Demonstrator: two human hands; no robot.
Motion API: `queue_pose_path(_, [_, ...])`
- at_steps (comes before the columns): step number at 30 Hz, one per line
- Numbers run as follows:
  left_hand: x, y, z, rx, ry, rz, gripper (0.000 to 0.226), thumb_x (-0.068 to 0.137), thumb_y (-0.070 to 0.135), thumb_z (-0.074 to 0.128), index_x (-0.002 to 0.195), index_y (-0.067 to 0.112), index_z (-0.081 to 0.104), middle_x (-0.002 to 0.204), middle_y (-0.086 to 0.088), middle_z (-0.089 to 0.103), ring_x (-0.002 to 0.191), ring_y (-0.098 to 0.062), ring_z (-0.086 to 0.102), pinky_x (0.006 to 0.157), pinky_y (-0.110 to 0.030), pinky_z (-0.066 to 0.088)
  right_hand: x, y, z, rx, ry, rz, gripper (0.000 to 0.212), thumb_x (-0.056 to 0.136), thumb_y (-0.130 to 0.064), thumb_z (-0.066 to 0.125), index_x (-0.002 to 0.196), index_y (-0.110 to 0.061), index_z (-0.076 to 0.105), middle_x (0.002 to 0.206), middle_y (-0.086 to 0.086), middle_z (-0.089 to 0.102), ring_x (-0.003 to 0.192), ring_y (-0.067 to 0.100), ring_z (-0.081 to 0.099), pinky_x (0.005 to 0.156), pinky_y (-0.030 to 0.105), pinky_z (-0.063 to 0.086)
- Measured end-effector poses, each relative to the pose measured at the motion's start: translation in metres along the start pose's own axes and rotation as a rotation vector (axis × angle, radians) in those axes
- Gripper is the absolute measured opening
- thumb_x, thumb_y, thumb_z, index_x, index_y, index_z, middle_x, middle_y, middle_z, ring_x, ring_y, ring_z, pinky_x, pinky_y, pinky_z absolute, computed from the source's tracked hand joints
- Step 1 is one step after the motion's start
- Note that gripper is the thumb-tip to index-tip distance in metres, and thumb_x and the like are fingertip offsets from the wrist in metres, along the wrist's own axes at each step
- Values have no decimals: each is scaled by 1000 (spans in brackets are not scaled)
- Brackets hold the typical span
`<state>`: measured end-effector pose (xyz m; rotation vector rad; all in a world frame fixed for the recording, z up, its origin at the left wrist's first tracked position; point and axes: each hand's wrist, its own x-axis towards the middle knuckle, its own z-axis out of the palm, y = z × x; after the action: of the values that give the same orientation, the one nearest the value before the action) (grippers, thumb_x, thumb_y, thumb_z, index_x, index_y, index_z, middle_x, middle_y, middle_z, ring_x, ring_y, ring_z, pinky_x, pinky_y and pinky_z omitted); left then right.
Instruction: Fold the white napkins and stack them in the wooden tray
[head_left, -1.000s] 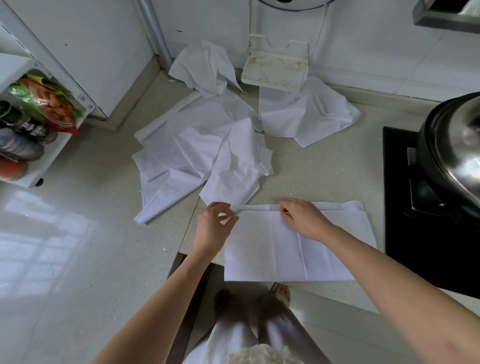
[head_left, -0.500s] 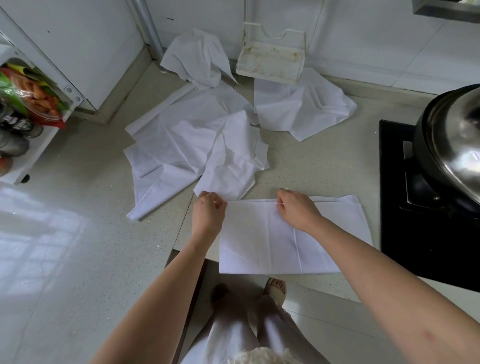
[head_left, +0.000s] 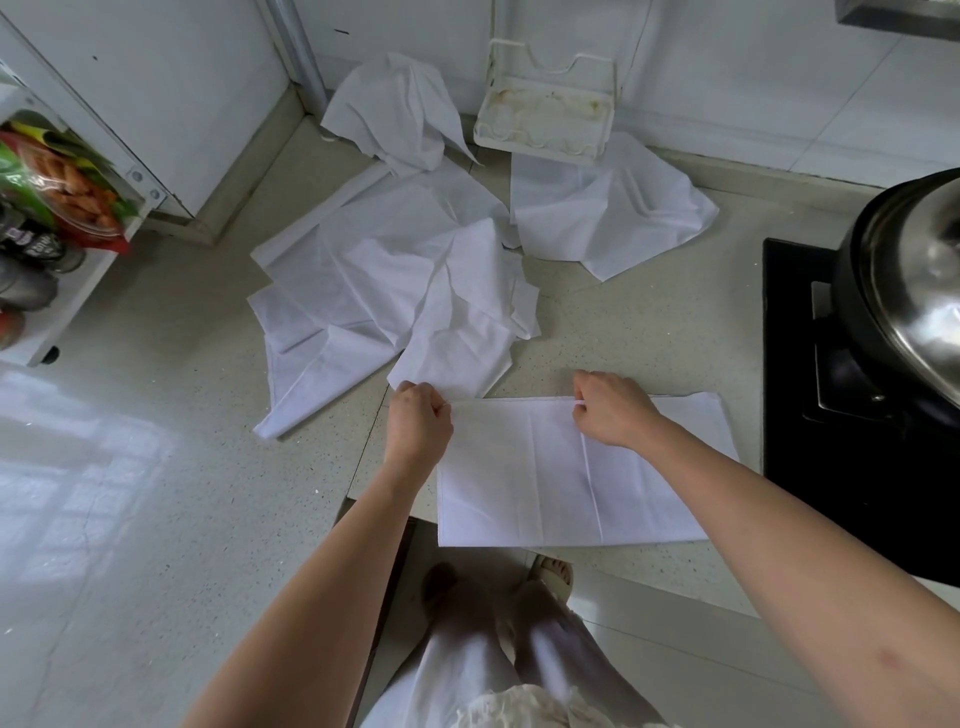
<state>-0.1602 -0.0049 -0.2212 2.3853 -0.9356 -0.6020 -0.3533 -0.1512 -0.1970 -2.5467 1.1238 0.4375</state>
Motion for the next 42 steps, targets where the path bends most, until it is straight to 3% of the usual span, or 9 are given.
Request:
queue_pose_path(13, [0,10,-2,117,-29,-37,14,87,-1,47,76,5,50,92,-13,51,72,-18,43,48,-15,26,4,12,12,-198,72,36,12,97,-8,45,108,-5,48,105,12,64,96,29,62,69,32,29])
queue_pose_path(16, [-7,19,-6,124,5,-49,9,91,5,50,97,2,57,111,-15,51,85,-21,50,64,-15,37,6,12,13,-218,75,36,13,97,-9,45,109,-5,49,106,12,64,96,28,62,70,31,29])
queue_pose_path(18, [-21,26,-4,254,94,144,30,93,18,55,122,9,53,128,-10,44,108,-24,49,84,-26,44,5,11,13,-216,69,40,12,97,-9,45,108,-6,49,105,11,64,96,29,62,70,32,30])
queue_pose_path(21, [-46,38,11,436,-221,548,63,94,49,47,147,19,31,152,-4,26,140,-26,25,114,-42,25,3,12,14,-188,106,47,14,95,-9,48,109,-6,49,108,12,62,99,30,59,77,35,37])
queue_pose_path(23, [-56,40,24,608,-475,582,77,92,61,39,153,22,12,160,-1,6,147,-23,3,120,-44,3,-6,10,18,-158,245,59,21,92,-15,57,111,-6,52,111,12,58,103,31,54,85,38,38])
queue_pose_path(25, [-59,40,31,662,-498,540,70,97,55,34,153,22,9,160,0,2,147,-22,0,120,-44,1,-25,3,29,-92,458,60,27,89,-18,62,111,-6,55,120,14,55,111,32,52,94,41,39])
queue_pose_path(27, [-58,44,32,629,-453,513,54,102,42,28,151,23,16,159,0,8,146,-21,6,119,-42,5,-51,-10,47,27,555,14,31,94,-21,52,121,-6,52,139,15,47,128,32,43,107,42,34])
queue_pose_path(31, [-61,50,38,599,-374,482,44,104,29,24,148,22,24,157,-1,14,144,-22,12,116,-43,9,-99,-24,92,66,439,-67,52,102,-35,23,145,-8,36,155,10,27,143,25,24,116,40,17])
queue_pose_path(42, [-78,38,57,790,-355,495,61,101,47,8,152,17,-4,160,-2,-11,147,-26,-11,117,-52,-2,-152,58,108,156,279,392,76,89,-56,0,152,-14,1,159,2,-5,143,9,-13,117,26,-12])
